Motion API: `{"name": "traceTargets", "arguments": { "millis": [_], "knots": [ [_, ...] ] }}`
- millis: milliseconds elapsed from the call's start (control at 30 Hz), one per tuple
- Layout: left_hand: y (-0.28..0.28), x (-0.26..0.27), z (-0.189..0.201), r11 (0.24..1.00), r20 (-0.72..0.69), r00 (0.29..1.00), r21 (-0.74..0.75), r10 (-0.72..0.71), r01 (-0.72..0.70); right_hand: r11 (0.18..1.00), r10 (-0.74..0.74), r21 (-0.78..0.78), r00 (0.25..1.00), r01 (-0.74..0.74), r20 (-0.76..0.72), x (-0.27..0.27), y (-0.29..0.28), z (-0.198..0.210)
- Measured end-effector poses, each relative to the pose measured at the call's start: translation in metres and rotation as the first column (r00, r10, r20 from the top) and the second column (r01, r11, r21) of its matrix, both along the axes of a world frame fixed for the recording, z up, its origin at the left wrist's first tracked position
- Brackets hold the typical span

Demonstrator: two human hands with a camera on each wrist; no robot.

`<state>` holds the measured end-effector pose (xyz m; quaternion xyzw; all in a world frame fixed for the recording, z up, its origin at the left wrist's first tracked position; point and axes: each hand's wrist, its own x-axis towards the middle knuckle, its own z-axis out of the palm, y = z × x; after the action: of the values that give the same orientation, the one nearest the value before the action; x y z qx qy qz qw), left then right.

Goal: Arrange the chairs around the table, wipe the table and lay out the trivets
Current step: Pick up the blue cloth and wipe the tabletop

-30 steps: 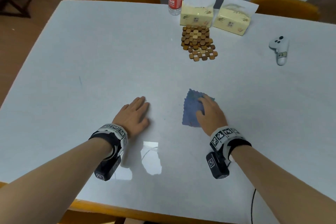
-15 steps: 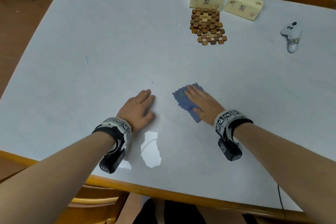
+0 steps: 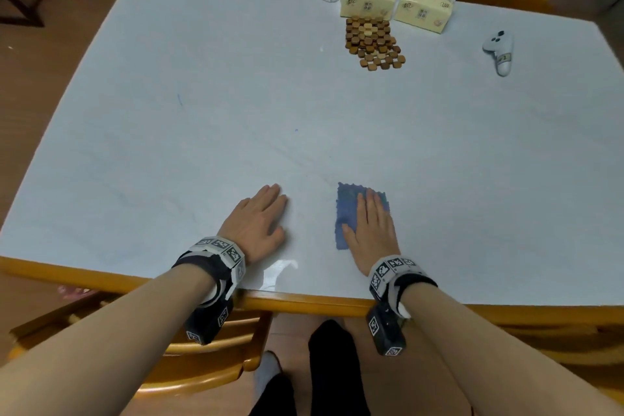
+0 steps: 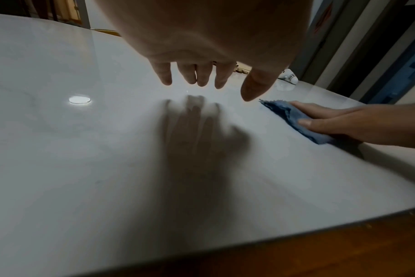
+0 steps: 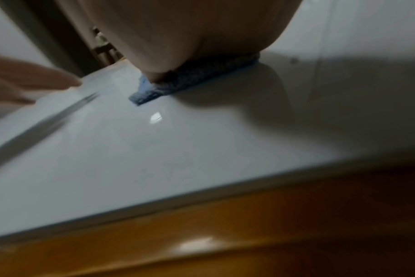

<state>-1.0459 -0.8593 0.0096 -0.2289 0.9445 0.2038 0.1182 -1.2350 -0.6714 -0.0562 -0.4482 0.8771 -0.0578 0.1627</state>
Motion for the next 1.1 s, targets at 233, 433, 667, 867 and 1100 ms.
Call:
{"name": "traceTargets", "arguments": {
  "millis": [233, 433, 667, 867, 1100],
  "knots": [
    [-0.018, 0.028, 0.002, 1.000, 0.044, 0.999, -0.010, -0.018, 0.019, 0.918, -0.392, -0.055, 0.920, 0.392, 0.020, 0.041, -0.049, -0.002],
    [-0.067, -0.008, 0.006, 0.999, 0.071, 0.997, -0.044, 0.006, -0.003, 0.907, -0.413, -0.088, 0.911, 0.411, -0.003, 0.013, -0.091, -0.003],
    [-0.126, -0.047, -0.006, 0.996, 0.198, 0.979, -0.084, 0.052, -0.036, 0.956, -0.292, -0.046, 0.956, 0.291, -0.027, -0.036, -0.133, -0.004],
    [-0.159, -0.049, -0.008, 0.995, 0.161, 0.984, -0.079, 0.079, -0.067, 0.999, 0.019, -0.029, 0.999, -0.021, -0.051, -0.067, -0.167, -0.002],
    [-0.169, -0.026, -0.015, 0.992, 0.102, 0.987, -0.044, 0.120, -0.116, 0.968, 0.250, 0.000, 0.967, -0.250, -0.039, -0.076, -0.206, -0.004]
  ]
}}
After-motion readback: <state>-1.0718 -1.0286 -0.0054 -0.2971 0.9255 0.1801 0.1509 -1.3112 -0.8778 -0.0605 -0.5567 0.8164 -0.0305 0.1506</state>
